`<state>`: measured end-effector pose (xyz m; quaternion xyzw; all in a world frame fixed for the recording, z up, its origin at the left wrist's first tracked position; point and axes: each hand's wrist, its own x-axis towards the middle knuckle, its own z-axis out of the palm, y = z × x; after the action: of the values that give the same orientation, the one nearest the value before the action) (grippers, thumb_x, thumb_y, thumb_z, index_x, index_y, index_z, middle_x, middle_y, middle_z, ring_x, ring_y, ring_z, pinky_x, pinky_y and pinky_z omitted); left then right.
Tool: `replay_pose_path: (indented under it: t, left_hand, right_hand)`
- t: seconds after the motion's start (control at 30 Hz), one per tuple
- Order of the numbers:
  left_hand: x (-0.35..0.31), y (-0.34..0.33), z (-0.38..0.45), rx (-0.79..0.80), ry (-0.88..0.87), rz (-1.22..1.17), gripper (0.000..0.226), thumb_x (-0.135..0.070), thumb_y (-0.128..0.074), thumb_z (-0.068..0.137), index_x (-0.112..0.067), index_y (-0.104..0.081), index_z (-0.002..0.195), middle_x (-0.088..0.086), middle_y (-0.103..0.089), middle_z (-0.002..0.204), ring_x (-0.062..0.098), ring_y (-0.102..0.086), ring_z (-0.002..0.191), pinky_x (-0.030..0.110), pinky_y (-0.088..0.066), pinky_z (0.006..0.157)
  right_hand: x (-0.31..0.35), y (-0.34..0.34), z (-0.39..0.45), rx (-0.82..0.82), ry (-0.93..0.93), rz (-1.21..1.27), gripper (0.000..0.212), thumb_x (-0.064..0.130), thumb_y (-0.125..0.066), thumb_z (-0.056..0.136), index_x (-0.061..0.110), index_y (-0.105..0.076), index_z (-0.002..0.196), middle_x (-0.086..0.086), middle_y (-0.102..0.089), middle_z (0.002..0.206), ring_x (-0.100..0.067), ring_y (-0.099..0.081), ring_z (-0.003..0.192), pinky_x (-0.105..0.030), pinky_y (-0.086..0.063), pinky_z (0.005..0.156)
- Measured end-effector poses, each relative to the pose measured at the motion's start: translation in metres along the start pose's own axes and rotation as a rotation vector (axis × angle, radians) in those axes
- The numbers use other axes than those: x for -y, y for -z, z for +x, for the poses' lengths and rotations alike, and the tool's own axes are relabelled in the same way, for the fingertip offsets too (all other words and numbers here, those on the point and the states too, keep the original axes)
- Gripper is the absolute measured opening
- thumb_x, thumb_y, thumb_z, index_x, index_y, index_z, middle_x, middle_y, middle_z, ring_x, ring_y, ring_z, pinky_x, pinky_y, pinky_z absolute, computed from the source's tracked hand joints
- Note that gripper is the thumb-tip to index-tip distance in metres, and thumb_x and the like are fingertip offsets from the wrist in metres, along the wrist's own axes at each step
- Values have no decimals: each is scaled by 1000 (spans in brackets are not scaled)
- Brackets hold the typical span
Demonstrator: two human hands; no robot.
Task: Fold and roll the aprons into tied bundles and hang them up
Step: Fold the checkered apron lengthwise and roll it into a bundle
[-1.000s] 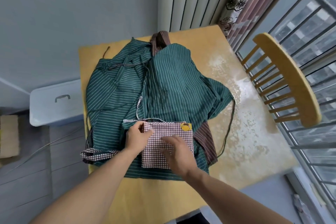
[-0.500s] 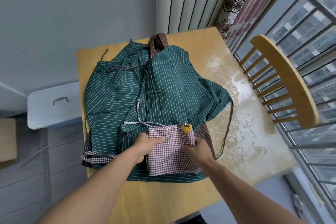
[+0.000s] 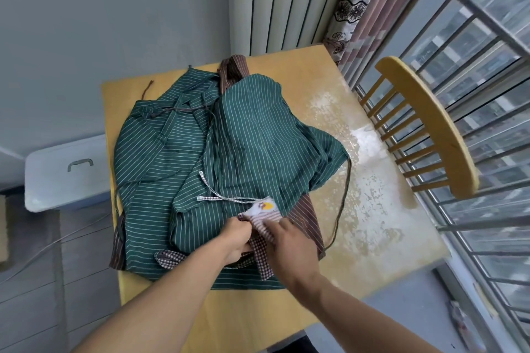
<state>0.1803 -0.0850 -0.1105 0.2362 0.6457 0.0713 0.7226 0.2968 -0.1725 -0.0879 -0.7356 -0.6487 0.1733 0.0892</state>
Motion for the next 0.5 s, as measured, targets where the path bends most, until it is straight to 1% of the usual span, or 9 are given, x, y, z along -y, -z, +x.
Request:
replay_pose_path:
  t: [0.1, 0.17, 0.2, 0.27, 0.3, 0.33, 0.37, 0.43, 0.5]
  left_hand:
    - [0, -1, 0, -25, 9, -27, 29, -3, -42, 107, -1, -70, 102, 19, -76, 101, 30, -68, 88, 42, -58, 76]
    - [-2, 2, -3, -22, 7, -130, 31, -21, -48, 108, -2, -71, 104, 21, -75, 109, 32, -69, 95, 45, -57, 86]
    - [-3, 5, -5, -15, 16, -179, 42, -40, -51, 106, -3, -70, 111, 20, -74, 115, 33, -69, 103, 48, -53, 96]
    - [-2, 9, -4, 17, 11, -189, 84, -76, -60, 84, -9, -61, 134, 13, -64, 137, 33, -57, 128, 52, -42, 113]
    - [0, 11, -3, 52, -7, -143, 98, -81, -67, 73, -11, -55, 141, 8, -57, 144, 31, -49, 137, 53, -36, 118]
    - [2, 11, -2, 69, -40, -79, 94, -73, -75, 74, -10, -54, 141, 3, -55, 145, 30, -45, 141, 50, -35, 118]
    - [5, 11, -1, 63, -79, -32, 72, -55, -78, 83, -8, -59, 134, -1, -59, 137, 29, -48, 139, 46, -41, 113]
    - [10, 13, 5, 26, -134, 37, 23, -19, -72, 95, -5, -70, 113, 9, -75, 116, 32, -65, 120, 42, -54, 95]
    - [10, 15, 5, 31, -144, 20, 13, -11, -67, 97, -3, -71, 107, 17, -76, 109, 35, -71, 107, 49, -56, 96]
  right_hand:
    - [12, -20, -13, 17, 69, -35, 47, 26, -64, 92, 27, -54, 137, 9, -63, 97, -14, -65, 80, -28, -51, 57]
    - [14, -26, -16, 91, 66, -68, 58, 36, -59, 94, 22, -44, 149, 3, -62, 113, -19, -63, 99, -34, -58, 75]
    - [16, -25, -17, 160, 47, -62, 61, 43, -53, 97, 22, -37, 153, 1, -58, 123, -21, -59, 109, -39, -57, 85]
    - [16, -23, -18, 275, 36, -17, 62, 53, -43, 101, 24, -30, 154, 1, -50, 131, -22, -51, 118, -43, -54, 93]
    - [16, -21, -18, 298, 45, 13, 58, 53, -39, 102, 26, -33, 153, 2, -50, 131, -22, -51, 118, -43, -54, 92]
    - [14, -19, -17, 314, 48, 63, 52, 51, -37, 104, 26, -39, 150, 3, -51, 129, -21, -52, 116, -42, -53, 92]
    - [11, -17, -16, 316, 37, 139, 45, 46, -37, 106, 27, -47, 146, 6, -54, 126, -20, -54, 114, -40, -53, 91]
    - [1, -13, -13, 255, -38, 308, 36, 38, -45, 106, 28, -61, 137, 10, -59, 122, -14, -59, 108, -32, -54, 91]
    - [-12, -8, -7, 128, -184, 403, 32, 35, -59, 102, 27, -64, 133, 13, -60, 122, -7, -59, 107, -27, -53, 97]
